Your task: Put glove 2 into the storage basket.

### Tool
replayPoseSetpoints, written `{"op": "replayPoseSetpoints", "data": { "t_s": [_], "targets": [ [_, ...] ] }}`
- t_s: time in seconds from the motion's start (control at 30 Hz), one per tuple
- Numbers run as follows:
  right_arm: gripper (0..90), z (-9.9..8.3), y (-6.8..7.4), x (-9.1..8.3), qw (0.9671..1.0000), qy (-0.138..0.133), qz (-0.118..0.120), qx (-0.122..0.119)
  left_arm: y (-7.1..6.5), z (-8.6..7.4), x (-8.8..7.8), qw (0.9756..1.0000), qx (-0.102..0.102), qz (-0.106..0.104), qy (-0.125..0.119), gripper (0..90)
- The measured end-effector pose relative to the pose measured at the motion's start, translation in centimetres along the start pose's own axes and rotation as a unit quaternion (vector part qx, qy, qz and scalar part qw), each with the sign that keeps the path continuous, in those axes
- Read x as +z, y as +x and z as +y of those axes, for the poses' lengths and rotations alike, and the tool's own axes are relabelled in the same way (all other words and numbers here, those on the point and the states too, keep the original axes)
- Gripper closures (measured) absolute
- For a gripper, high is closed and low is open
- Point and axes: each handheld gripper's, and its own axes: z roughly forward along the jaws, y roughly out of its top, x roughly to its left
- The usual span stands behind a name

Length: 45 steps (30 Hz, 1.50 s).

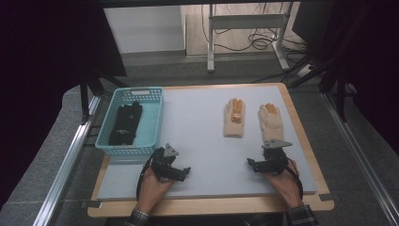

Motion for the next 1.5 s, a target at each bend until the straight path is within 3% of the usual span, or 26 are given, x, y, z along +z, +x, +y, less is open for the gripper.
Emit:
{"op": "replayPoseSetpoints", "data": {
  "t_s": [0.1, 0.33, 0.57, 0.67, 0.73, 0.8, 0.87, 1.07, 1.23, 1.3, 1.5],
  "targets": [
    [17.4, 0.2, -0.2, -0.3, 0.9999, 0.005, 0.016, -0.003, 0.0, 0.0, 0.0, 1.0, 0.0, 0.0, -0.001, 0.3],
    [23.9, 1.1, -1.5, -1.2, 0.9999, -0.003, 0.016, 0.0, 0.0, 0.0, 0.0, 1.0, 0.0, 0.0, -0.002, 0.3],
    [35.0, 2.5, -4.6, -2.2, 0.9997, -0.026, 0.003, 0.002, 0.0, 0.0, 0.0, 1.0, 0.0, 0.0, -0.002, 0.4],
    [39.0, 2.8, -5.6, -2.2, 0.9996, -0.026, -0.002, 0.008, 0.0, 0.0, 0.0, 1.0, 0.0, 0.0, -0.002, 0.5],
    [44.3, 3.2, -7.3, -2.2, 0.9995, -0.024, -0.008, 0.018, 0.0, 0.0, 0.0, 1.0, 0.0, 0.0, -0.002, 0.5],
    [46.0, 3.3, -7.8, -2.1, 0.9994, -0.024, -0.011, 0.022, 0.0, 0.0, 0.0, 1.0, 0.0, 0.0, -0.002, 0.5],
    [48.6, 3.9, -9.2, -1.9, 0.9991, -0.022, -0.019, 0.029, 0.0, 0.0, 0.0, 1.0, 0.0, 0.0, -0.002, 0.5],
    [51.4, 5.0, -11.4, -1.1, 0.9983, -0.022, -0.046, 0.03, 0.0, 0.0, 0.0, 1.0, 0.0, 0.0, -0.002, 0.5],
    [52.4, 5.9, -12.7, 0.1, 0.9981, -0.018, -0.05, 0.031, 0.0, 0.0, 0.0, 1.0, 0.0, 0.0, -0.002, 0.6],
    [45.8, 6.2, -13.1, 0.7, 0.9983, -0.02, -0.045, 0.03, 0.0, 0.0, 0.0, 1.0, 0.0, 0.0, -0.002, 0.6],
    [37.1, 6.5, -13.5, 2.4, 0.9987, -0.008, -0.047, 0.016, 0.0, 0.0, 0.0, 1.0, 0.002, 0.001, 0.0, 0.6]
  ]
}}
